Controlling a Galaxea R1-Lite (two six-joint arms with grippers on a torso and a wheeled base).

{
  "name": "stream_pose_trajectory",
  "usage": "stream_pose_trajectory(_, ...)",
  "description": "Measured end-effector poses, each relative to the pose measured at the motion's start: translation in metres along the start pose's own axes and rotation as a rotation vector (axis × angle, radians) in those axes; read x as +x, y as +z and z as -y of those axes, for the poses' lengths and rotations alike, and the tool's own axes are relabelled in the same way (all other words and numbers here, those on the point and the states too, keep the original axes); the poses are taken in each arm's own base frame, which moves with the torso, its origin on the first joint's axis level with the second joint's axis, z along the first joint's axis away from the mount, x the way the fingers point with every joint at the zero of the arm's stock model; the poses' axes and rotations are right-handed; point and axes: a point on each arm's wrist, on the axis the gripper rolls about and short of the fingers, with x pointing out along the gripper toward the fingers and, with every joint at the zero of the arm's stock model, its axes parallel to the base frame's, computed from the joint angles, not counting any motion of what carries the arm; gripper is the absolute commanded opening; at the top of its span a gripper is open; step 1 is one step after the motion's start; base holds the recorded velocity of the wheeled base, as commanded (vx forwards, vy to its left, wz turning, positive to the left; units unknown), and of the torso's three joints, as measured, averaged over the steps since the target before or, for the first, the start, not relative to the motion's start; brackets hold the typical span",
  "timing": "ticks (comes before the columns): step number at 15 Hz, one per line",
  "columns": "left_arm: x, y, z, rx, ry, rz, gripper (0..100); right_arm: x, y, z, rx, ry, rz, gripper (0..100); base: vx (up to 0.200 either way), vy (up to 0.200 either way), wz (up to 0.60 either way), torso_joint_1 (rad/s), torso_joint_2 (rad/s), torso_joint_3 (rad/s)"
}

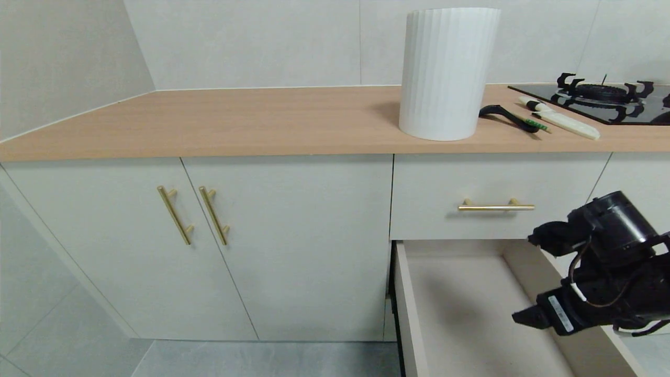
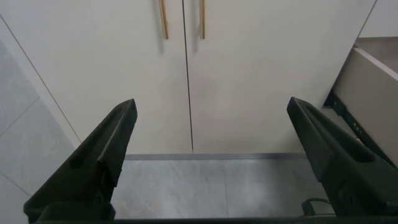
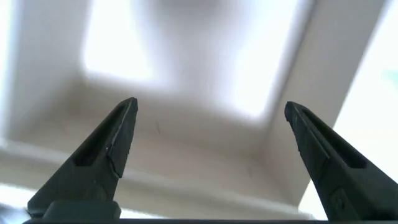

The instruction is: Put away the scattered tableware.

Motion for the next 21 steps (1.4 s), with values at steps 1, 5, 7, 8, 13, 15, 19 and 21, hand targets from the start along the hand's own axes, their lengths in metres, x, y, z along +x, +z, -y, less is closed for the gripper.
stream_pose_trajectory(1, 0.0, 0.0, 0.0, 0.0, 0.0, 0.0, 100, -0.006, 0.008, 0.002, 0.031, -0.001, 0.088, 100, 0.0, 0.0, 0.0, 0.0, 0.0, 0.0)
stream_pose_trajectory(5, 0.0, 0.0, 0.0, 0.0, 0.0, 0.0, 100, -0.026, 0.018, 0.012, 0.085, -0.011, 0.279, 100, 0.0, 0.0, 0.0, 0.0, 0.0, 0.0)
stream_pose_trajectory(7, 0.0, 0.0, 0.0, 0.0, 0.0, 0.0, 100, -0.031, 0.017, 0.013, 0.093, -0.014, 0.319, 100, 0.0, 0.0, 0.0, 0.0, 0.0, 0.0)
stream_pose_trajectory(8, 0.0, 0.0, 0.0, 0.0, 0.0, 0.0, 100, -0.033, 0.017, 0.015, 0.095, -0.017, 0.34, 100, 0.0, 0.0, 0.0, 0.0, 0.0, 0.0)
stream_pose_trajectory(13, 0.0, 0.0, 0.0, 0.0, 0.0, -0.001, 100, -0.036, 0.016, 0.018, 0.106, -0.029, 0.376, 100, 0.0, 0.0, 0.0, 0.004, -0.02, -0.009)
stream_pose_trajectory(15, 0.0, 0.0, 0.0, 0.0, 0.0, -0.001, 100, -0.037, 0.015, 0.018, 0.106, -0.03, 0.377, 100, 0.0, 0.0, 0.0, 0.066, -0.3, -0.219)
stream_pose_trajectory(19, 0.0, 0.0, 0.0, 0.0, 0.001, 0.0, 100, -0.039, 0.015, 0.018, 0.108, -0.031, 0.385, 100, 0.0, 0.0, 0.0, 0.123, -0.38, -0.295)
stream_pose_trajectory(21, 0.0, 0.0, 0.0, 0.0, 0.0, -0.001, 100, -0.04, 0.016, 0.019, 0.112, -0.033, 0.393, 100, 0.0, 0.0, 0.0, 0.146, -0.5, -0.293)
